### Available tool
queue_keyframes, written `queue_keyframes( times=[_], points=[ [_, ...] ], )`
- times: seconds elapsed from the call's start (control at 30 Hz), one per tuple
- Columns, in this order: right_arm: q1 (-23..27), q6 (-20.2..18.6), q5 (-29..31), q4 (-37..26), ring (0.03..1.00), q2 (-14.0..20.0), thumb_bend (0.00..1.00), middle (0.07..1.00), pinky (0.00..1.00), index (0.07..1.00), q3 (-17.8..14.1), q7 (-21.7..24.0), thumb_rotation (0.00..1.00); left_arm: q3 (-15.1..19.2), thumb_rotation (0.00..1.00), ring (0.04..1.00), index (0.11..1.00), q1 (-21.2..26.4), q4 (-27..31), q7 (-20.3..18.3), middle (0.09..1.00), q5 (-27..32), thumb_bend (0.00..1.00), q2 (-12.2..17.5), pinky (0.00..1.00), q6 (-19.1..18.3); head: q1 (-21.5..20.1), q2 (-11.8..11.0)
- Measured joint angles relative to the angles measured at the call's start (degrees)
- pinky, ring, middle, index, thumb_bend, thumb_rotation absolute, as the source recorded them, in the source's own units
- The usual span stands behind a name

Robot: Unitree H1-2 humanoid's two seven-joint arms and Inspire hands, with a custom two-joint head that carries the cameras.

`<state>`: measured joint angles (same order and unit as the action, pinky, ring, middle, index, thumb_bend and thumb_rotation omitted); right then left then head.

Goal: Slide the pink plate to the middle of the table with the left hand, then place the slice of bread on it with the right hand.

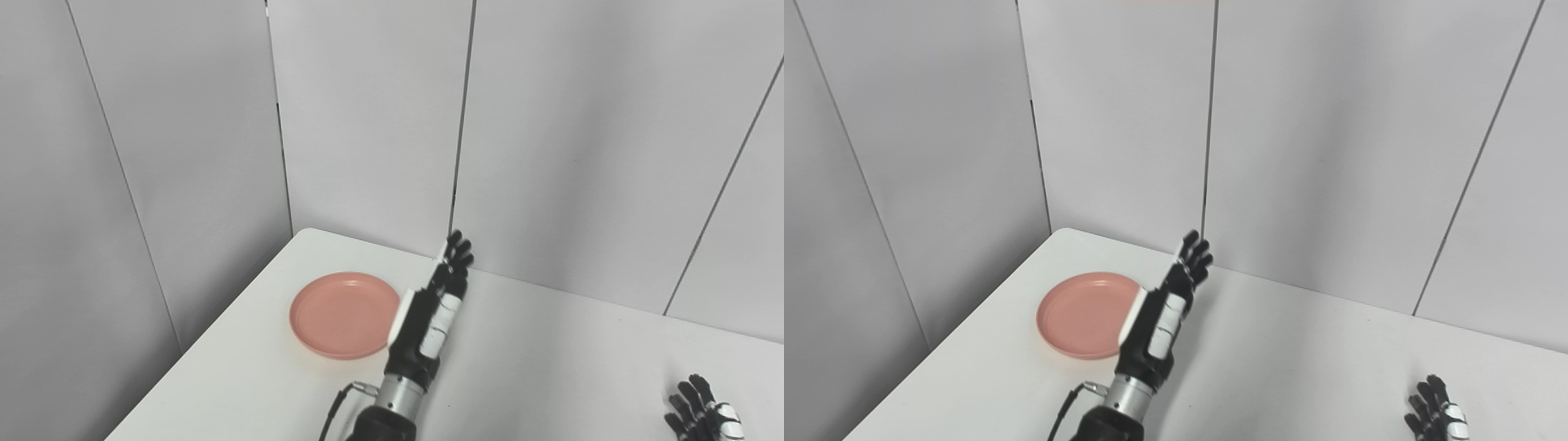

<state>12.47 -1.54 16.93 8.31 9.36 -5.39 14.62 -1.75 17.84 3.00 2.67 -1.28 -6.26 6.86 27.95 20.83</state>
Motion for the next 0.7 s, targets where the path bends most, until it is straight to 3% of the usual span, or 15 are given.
queue_keyframes(
  times=[0.23,0.4,0.5,0.7],
  points=[
    [-0.6,-0.4,-0.1,-1.1,1.0,0.0,0.58,1.0,1.0,1.0,0.2,-0.1,1.0,3.5,0.94,0.967,0.997,4.2,1.9,-1.0,0.984,4.0,0.81,4.0,0.98,-2.9,-0.2,0.4],
    [-0.8,-0.5,-0.3,-1.5,1.0,-0.2,0.56,1.0,1.0,1.0,0.5,-0.7,1.0,6.9,0.93,0.942,0.982,7.6,5.9,-1.2,0.967,7.1,0.78,6.9,0.98,-10.0,0.0,0.3],
    [-0.8,-0.5,0.0,-1.5,1.0,-0.2,0.56,1.0,1.0,1.0,0.4,-0.6,1.0,9.4,0.93,0.951,0.987,9.8,6.7,-0.7,0.966,8.8,0.78,7.9,0.96,-12.2,0.1,0.2],
    [-0.9,-0.5,-0.1,-1.7,1.0,-0.3,0.51,1.0,1.0,1.0,0.8,-0.8,1.0,12.2,0.95,0.957,0.967,10.3,3.6,0.1,0.961,9.2,0.78,9.6,0.93,-12.7,-0.3,0.1]
  ],
)
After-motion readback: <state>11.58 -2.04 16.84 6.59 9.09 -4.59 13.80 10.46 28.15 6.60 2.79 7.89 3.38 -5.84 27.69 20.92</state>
